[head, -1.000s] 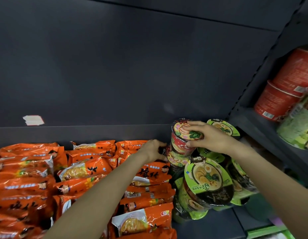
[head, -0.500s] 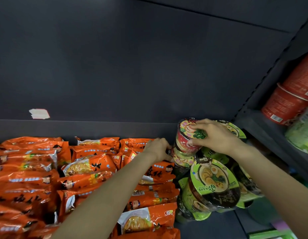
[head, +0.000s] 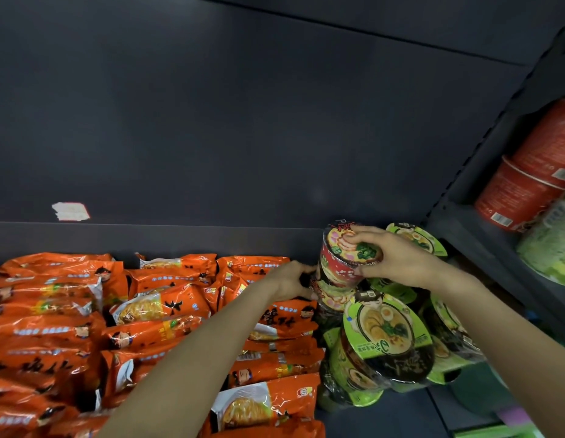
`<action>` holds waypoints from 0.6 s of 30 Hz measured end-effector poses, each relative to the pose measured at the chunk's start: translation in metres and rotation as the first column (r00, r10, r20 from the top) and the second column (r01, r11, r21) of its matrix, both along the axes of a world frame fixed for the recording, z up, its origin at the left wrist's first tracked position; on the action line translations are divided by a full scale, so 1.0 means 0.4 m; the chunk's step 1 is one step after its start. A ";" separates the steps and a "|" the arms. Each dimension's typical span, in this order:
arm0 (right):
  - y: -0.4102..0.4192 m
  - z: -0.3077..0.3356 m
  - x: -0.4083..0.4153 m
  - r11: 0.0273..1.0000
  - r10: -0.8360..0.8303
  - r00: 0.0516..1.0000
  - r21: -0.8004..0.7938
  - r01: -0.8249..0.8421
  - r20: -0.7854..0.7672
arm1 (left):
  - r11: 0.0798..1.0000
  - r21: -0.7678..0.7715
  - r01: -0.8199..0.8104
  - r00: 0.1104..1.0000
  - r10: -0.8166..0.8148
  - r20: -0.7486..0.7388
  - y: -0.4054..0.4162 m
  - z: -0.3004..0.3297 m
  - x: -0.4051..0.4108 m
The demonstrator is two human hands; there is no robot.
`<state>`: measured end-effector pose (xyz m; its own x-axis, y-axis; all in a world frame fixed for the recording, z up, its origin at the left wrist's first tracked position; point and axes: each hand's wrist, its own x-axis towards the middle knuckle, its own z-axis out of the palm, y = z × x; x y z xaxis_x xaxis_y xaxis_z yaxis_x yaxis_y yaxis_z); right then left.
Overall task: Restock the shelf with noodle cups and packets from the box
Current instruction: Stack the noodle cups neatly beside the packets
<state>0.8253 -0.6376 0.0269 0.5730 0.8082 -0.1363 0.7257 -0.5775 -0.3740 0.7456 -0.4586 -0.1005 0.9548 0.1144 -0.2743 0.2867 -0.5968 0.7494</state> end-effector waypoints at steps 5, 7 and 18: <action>0.007 0.000 -0.007 1.000 0.002 0.999 -0.028 -0.001 0.048 | 0.961 0.271 -0.059 0.998 0.049 0.044 -0.011 0.005 -0.021; 0.004 0.001 -0.007 0.999 -0.013 0.998 -0.028 0.015 0.057 | 0.917 0.399 -0.004 1.000 -0.003 0.019 -0.017 0.002 -0.028; -0.024 0.001 0.008 0.998 0.045 0.998 -0.035 -0.044 0.047 | 0.998 -0.053 0.039 0.998 -0.042 -0.057 -0.007 0.014 0.023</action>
<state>0.8286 -0.6473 0.0272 0.5430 0.8283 -0.1379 0.7674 -0.5562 -0.3190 0.7547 -0.4616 -0.0950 0.9409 0.0598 -0.3335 0.3065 -0.5697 0.7626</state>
